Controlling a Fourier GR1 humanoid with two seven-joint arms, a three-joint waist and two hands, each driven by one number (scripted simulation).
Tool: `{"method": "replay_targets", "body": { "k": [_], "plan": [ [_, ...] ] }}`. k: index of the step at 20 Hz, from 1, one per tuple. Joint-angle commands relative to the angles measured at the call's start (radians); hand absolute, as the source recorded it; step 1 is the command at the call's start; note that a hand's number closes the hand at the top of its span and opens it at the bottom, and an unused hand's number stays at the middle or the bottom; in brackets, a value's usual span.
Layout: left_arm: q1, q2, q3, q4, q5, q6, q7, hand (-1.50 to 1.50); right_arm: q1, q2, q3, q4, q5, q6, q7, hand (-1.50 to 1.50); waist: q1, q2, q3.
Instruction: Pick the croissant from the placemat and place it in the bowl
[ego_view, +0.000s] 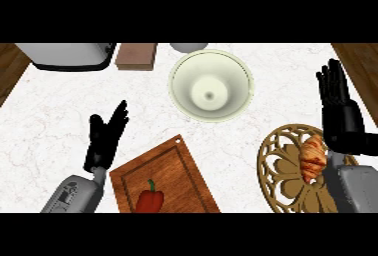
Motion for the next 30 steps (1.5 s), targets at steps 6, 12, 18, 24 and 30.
{"method": "replay_targets", "body": {
  "k": [6,12,18,24,30],
  "plan": [
    [-0.127,0.154,0.188,-0.165,-0.009,-0.019,-0.22,0.0,-0.096,0.048,0.263,0.164,0.088,0.155,0.217,-1.5,0.104,0.025,0.006],
    [-0.057,0.192,0.278,-0.163,0.078,-0.074,-0.229,0.0,0.017,-0.011,0.422,0.137,0.67,-0.294,0.204,-1.5,0.015,0.013,0.006],
    [0.005,0.235,0.348,-0.184,0.108,-0.114,-0.245,0.0,0.037,-0.063,0.543,-0.082,0.926,-0.183,0.574,-1.5,-0.019,0.006,0.005],
    [-0.011,0.223,0.357,-0.139,0.114,-0.137,-0.277,0.0,-0.108,-0.124,0.524,-0.238,1.042,0.18,0.941,-1.5,-0.033,0.008,0.004],
    [0.007,0.226,0.352,-0.157,0.105,-0.136,-0.266,0.0,-0.139,-0.139,0.534,-0.301,0.93,0.621,1.189,-1.5,-0.025,0.01,0.005]
  ]
}}
